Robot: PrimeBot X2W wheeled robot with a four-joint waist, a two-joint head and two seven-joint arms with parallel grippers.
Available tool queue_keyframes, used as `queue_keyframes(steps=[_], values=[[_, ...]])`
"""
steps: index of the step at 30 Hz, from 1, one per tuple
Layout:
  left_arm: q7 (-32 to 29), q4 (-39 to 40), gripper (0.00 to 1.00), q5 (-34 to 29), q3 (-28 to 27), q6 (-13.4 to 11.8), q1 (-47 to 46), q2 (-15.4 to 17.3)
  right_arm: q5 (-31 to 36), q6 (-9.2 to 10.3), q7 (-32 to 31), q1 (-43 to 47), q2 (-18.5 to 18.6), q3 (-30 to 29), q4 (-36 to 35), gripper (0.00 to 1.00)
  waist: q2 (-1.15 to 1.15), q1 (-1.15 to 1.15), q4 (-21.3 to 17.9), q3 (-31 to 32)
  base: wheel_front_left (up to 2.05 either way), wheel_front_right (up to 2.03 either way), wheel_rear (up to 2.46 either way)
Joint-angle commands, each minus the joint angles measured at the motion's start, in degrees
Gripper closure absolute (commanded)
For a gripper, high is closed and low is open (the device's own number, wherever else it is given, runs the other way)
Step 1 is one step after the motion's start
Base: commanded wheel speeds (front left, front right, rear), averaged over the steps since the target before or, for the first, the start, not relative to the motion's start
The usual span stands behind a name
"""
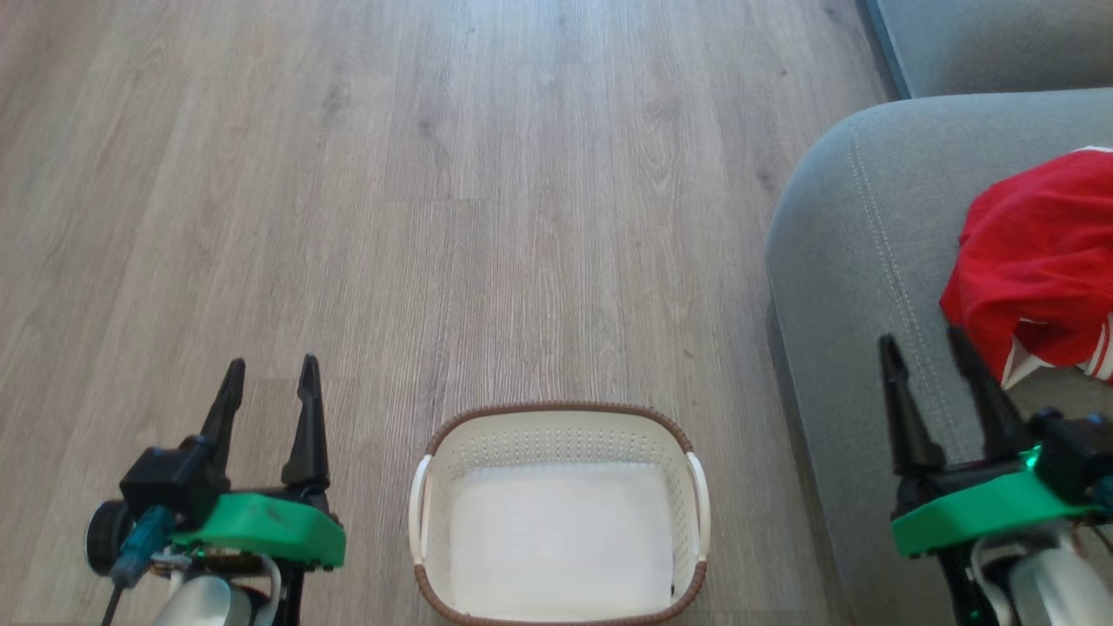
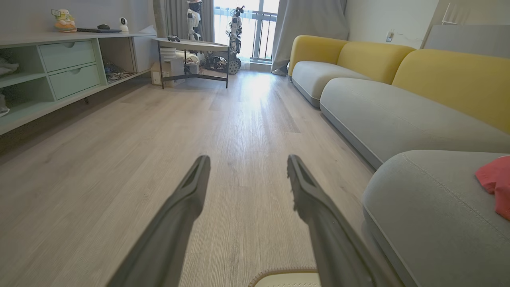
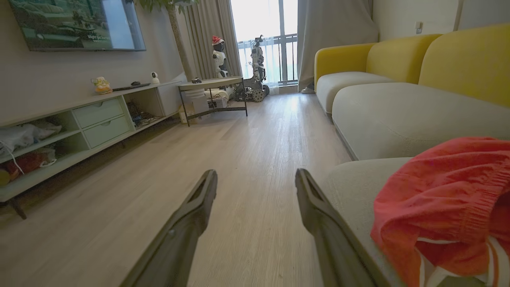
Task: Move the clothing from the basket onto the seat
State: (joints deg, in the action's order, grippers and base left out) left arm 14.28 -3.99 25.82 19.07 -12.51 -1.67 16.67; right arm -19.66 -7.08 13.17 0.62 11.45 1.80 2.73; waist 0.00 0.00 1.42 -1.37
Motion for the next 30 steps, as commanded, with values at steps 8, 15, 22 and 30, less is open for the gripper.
queue_keyframes(steps=[8,15,22,30], values=[[0.7,1.5,0.0,-3.4,-5.9,3.0,-1.3,-1.9,0.0,-0.41,1.0,-1.9,1.0,2.5,-0.6,0.0,0.0,0.0,-0.1,-0.4,0.0,0.0,0.0],[0.7,0.4,0.0,-4.7,-7.7,5.3,-1.3,-3.6,-0.2,-0.41,1.2,-2.3,1.2,2.7,-0.5,0.0,0.0,0.0,-0.3,-0.6,0.0,0.0,0.0],[0.7,-0.2,0.0,-6.2,-9.1,6.9,-1.3,-5.1,-0.2,-0.41,1.4,-2.5,1.2,3.0,-0.5,0.0,0.0,0.0,-0.5,-0.8,0.0,0.0,0.0],[0.7,-1.2,0.0,-7.0,-10.1,8.2,-1.2,-6.1,-0.3,-0.41,1.4,-2.7,1.3,3.1,-0.4,0.0,0.0,0.0,-0.7,-0.9,0.0,0.0,0.0]])
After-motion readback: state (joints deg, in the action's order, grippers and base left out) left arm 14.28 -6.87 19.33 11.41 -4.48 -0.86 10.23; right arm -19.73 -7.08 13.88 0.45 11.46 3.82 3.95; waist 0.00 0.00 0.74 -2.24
